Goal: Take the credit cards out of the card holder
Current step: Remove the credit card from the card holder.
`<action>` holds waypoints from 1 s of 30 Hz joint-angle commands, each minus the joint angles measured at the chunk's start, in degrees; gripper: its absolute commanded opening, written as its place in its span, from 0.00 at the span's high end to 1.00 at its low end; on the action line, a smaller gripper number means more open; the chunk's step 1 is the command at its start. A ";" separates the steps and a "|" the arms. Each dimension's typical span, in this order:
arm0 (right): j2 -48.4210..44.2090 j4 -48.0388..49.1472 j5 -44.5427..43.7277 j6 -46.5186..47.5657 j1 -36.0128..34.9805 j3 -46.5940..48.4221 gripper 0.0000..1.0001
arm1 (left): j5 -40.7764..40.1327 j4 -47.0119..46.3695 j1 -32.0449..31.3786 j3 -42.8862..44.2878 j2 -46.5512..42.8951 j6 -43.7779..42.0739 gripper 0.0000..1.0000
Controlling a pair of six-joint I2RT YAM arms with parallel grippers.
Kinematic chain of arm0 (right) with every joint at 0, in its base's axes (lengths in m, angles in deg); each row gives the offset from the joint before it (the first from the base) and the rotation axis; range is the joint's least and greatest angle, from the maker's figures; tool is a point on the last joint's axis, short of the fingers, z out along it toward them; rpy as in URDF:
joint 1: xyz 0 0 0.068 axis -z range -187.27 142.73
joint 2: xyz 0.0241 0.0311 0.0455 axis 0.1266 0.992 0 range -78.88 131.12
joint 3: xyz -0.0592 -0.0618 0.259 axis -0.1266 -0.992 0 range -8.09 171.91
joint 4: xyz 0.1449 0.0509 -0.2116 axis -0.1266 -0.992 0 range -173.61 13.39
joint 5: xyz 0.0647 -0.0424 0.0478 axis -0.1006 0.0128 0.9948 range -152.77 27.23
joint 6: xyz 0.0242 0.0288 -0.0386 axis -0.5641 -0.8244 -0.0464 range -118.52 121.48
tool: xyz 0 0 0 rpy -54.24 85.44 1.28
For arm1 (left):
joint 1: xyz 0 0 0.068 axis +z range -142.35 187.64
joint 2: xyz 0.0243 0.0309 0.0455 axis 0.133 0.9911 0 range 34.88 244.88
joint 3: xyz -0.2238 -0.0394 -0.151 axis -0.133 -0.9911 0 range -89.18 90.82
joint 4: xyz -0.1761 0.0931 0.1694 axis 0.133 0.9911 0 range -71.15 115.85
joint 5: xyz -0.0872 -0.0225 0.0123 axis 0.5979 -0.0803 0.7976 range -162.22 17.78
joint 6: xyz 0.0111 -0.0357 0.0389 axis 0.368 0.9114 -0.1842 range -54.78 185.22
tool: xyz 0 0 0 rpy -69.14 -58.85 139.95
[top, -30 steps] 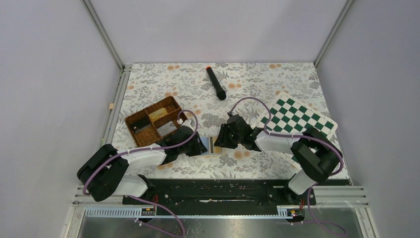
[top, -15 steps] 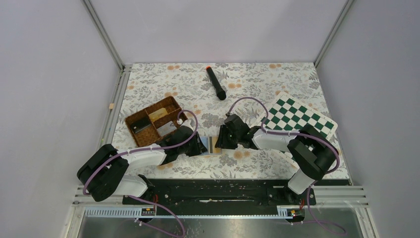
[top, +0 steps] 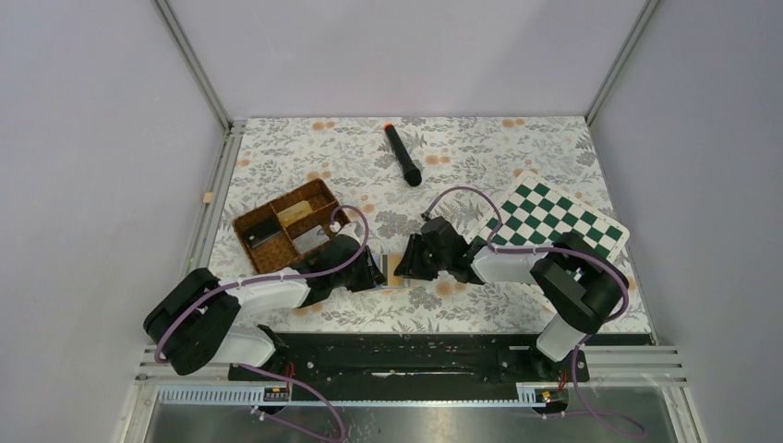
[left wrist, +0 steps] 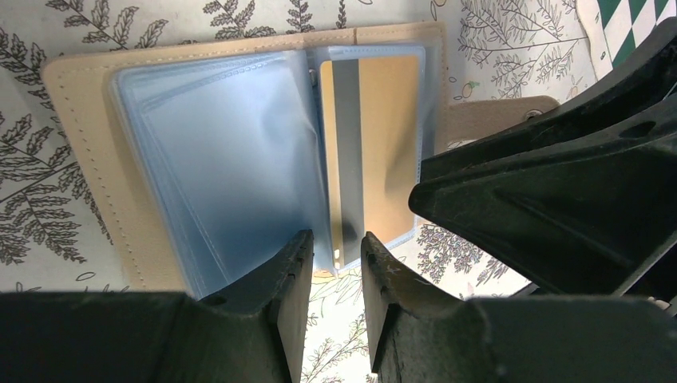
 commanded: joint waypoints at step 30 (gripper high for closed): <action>-2.38 14.03 6.24 -6.32 0.23 -4.36 0.79 | 1.34 1.34 0.08 -0.92 -3.38 -0.25 0.70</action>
